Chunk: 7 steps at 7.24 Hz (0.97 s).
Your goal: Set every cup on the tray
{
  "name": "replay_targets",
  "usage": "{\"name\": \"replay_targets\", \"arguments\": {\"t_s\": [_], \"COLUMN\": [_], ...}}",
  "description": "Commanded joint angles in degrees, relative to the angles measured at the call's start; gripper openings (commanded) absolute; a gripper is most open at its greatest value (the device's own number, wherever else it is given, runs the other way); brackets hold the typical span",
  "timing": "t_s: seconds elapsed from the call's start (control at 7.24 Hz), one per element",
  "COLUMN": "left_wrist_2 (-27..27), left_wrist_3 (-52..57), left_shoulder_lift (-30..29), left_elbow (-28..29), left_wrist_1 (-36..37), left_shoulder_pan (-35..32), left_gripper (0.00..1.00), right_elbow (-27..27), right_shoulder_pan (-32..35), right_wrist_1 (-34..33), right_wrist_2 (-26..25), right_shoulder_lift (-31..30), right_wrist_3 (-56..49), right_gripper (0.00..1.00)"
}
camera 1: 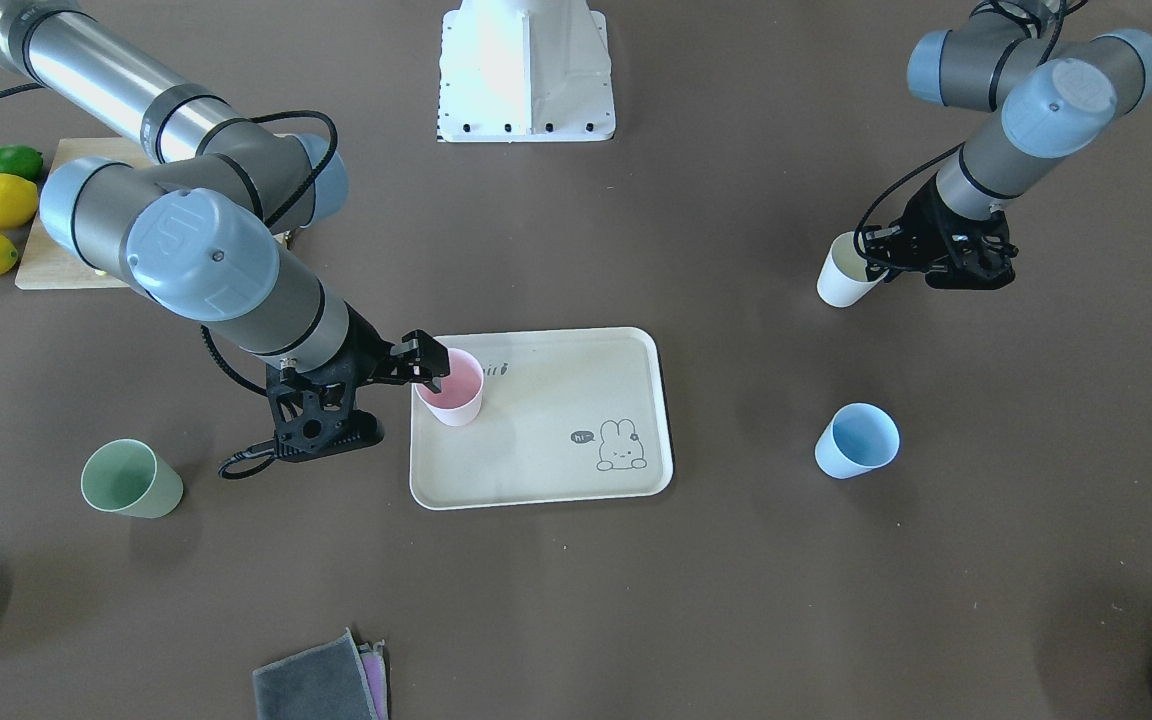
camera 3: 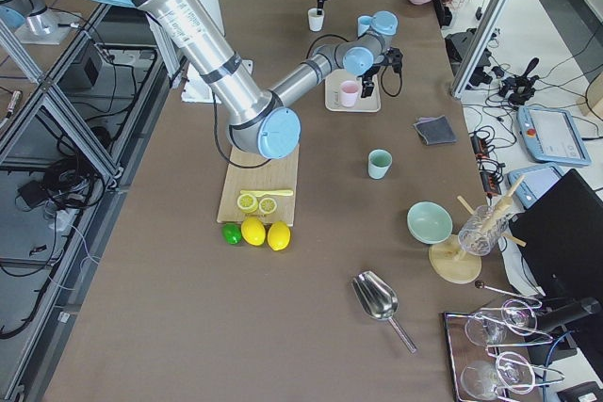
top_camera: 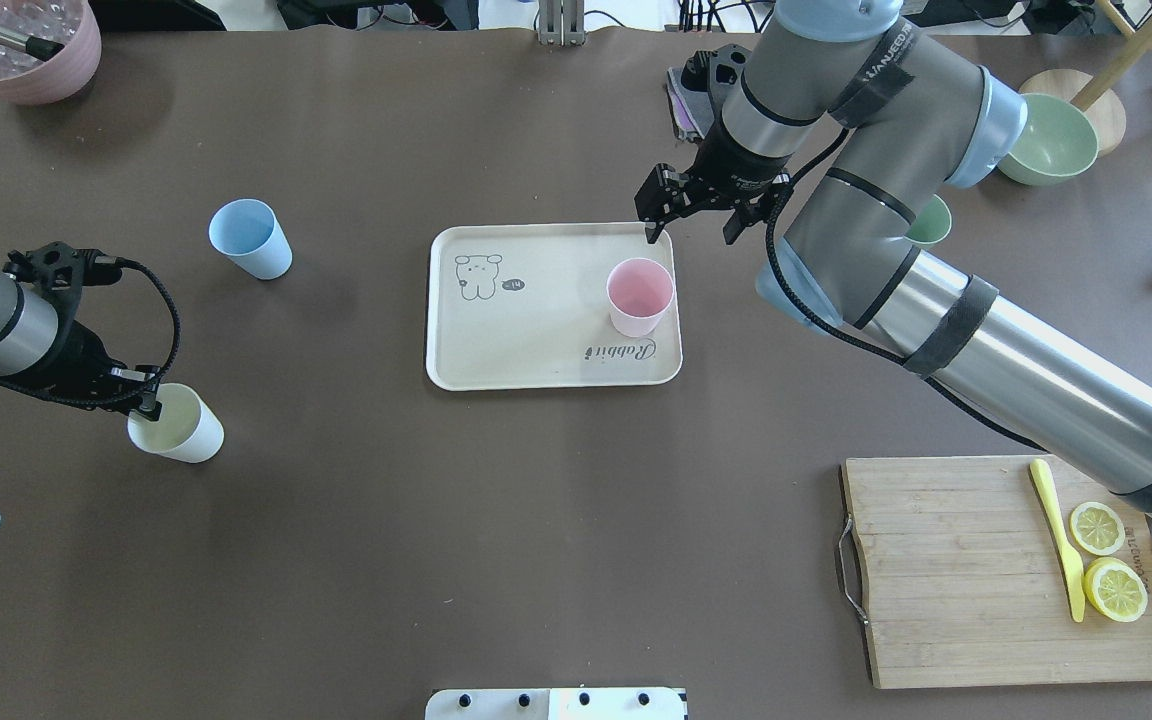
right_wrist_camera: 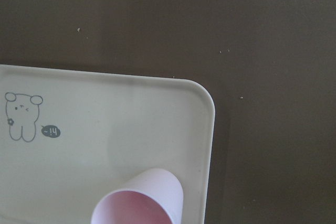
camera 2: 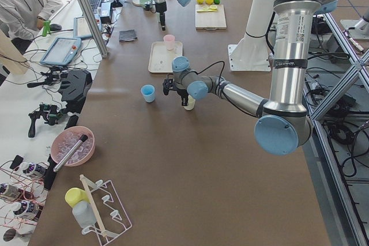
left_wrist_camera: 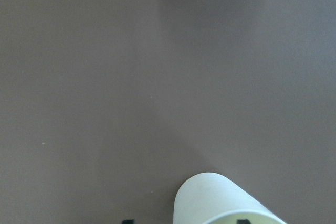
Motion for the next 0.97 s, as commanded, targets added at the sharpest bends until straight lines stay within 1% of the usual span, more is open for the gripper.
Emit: {"name": "replay_targets", "arguments": {"t_s": [0.0,0.14,0.28,0.41,0.55,0.69,0.83], "left_wrist_2": [0.0,0.3,0.5,0.5,0.6,1.0,4.6], "left_wrist_3": [-0.9,-1.0,-2.5,-7.9,-10.6,-12.5,-13.3], "left_shoulder_lift": [-2.2,-8.1,-15.8,-23.8,-29.7,-33.0,-34.4], "left_elbow": [-2.1,-0.9,1.9,6.0,11.3,14.5,15.8], "left_wrist_1": [1.6,5.8,11.0,13.4,13.3,13.3,12.9], "left_shoulder_pan": [-0.4,-0.6,-0.6,-0.3,0.2,1.0,3.1], "left_gripper": [0.0,0.0,0.0,0.0,0.0,0.0,0.0], "right_elbow": [-0.2,-1.9,-5.7,-8.4,-9.6,-10.3,-10.2], "right_shoulder_pan": [5.4,9.2,12.5,15.5,17.7,18.8,18.8], "right_wrist_1": [-0.4,-0.8,-0.6,-0.7,-0.6,-0.5,0.1], "right_wrist_2": [2.8,3.3,4.6,5.0,5.6,5.5,5.5], "right_shoulder_lift": [-2.3,-4.6,-5.7,-6.1,-8.5,-10.6,-13.3], "right_wrist_3": [-4.8,-13.7,-20.2,-25.0,-29.0,-31.4,-32.3], "right_gripper": [1.0,1.0,1.0,1.0,1.0,1.0,1.0]}}
